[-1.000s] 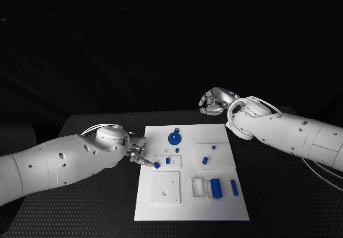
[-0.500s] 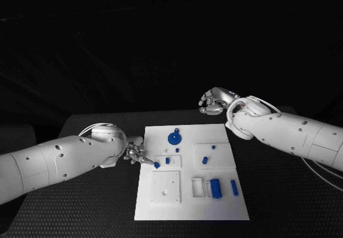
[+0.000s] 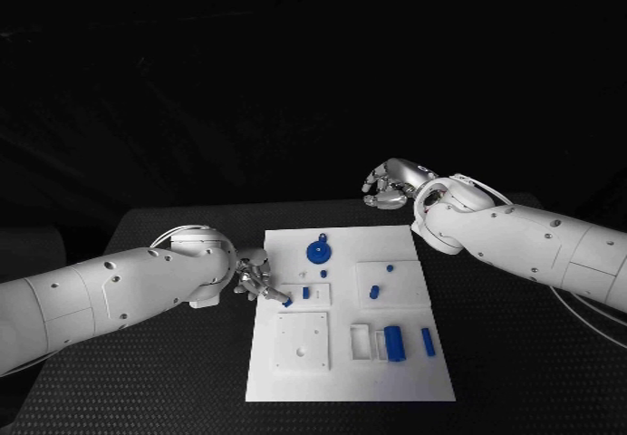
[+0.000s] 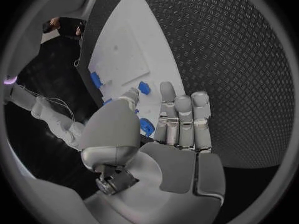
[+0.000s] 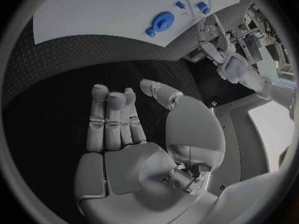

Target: Assemble the parts on the task board

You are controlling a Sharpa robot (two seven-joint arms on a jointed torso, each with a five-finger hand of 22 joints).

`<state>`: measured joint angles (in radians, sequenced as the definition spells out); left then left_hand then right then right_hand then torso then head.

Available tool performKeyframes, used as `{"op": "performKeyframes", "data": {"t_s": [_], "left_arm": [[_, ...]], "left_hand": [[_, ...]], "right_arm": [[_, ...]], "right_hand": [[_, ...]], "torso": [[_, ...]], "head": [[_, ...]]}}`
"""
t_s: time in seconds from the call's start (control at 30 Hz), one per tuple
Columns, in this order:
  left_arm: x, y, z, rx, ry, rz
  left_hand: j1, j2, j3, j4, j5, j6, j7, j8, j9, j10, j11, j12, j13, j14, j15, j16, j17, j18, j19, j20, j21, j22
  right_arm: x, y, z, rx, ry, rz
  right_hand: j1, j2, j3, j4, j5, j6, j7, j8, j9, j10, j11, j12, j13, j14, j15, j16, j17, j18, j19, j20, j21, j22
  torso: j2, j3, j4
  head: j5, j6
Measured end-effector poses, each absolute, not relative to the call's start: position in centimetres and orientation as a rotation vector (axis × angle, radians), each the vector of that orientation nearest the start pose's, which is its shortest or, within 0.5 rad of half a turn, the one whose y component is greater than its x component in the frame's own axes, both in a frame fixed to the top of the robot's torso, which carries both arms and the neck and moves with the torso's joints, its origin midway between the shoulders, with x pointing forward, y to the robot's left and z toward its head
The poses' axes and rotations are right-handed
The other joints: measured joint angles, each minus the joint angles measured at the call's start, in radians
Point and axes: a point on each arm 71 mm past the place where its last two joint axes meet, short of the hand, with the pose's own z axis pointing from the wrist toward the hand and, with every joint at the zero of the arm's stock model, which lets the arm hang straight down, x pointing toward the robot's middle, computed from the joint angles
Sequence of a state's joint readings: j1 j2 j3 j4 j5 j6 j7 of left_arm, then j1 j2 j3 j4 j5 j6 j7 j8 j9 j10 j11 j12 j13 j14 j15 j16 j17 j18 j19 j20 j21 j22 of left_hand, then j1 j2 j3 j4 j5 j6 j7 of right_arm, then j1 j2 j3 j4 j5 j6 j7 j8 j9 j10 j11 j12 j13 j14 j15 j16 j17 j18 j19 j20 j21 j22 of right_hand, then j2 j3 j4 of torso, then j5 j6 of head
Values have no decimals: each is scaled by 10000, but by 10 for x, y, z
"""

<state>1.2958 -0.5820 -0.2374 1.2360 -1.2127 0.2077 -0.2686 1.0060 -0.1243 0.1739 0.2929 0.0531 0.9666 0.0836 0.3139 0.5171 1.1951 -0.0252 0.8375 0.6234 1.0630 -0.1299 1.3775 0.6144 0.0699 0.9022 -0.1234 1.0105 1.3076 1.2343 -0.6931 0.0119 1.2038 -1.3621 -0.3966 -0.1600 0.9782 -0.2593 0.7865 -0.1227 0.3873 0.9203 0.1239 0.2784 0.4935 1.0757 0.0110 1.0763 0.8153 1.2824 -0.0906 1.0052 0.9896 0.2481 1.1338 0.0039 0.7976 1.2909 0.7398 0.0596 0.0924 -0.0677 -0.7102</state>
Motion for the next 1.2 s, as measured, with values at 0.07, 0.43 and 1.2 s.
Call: {"op": "performKeyframes", "data": {"t_s": [0.07,0.43,1.2], "left_arm": [[513,164,-254,2093,23292,-4149],[512,156,-254,2203,23293,-4272],[515,149,-263,2137,23442,-4207]], "left_hand": [[24,0,-8,-9,0,103,-14,65,33,7,-7,28,7,0,0,12,0,-1,0,0,0,0],[339,82,-289,-14,0,319,-90,165,169,92,-88,71,19,76,-72,79,-1,-1,0,0,0,-2],[1167,504,-860,-23,0,375,-146,172,365,134,-129,106,16,117,-113,127,-2,0,131,-17,39,4]], "right_arm": [[556,-230,-164,1067,15572,4876],[556,-229,-164,1058,15576,4892],[556,-228,-165,1045,15582,4910]], "right_hand": [[0,0,0,0,0,0,0,0,0,0,0,0,0,0,0,0,0,0,0,0,0,0],[0,0,0,0,0,5,-6,0,0,0,0,0,1,0,0,0,0,0,0,0,0,9],[0,0,0,0,0,-6,2,0,-1,0,0,0,-13,23,-22,0,7,0,0,0,0,9]], "torso": [[0,0,-2],[-4,13,-4],[4,-1,-2]], "head": [[1,6],[-15,5],[-43,-34]]}}
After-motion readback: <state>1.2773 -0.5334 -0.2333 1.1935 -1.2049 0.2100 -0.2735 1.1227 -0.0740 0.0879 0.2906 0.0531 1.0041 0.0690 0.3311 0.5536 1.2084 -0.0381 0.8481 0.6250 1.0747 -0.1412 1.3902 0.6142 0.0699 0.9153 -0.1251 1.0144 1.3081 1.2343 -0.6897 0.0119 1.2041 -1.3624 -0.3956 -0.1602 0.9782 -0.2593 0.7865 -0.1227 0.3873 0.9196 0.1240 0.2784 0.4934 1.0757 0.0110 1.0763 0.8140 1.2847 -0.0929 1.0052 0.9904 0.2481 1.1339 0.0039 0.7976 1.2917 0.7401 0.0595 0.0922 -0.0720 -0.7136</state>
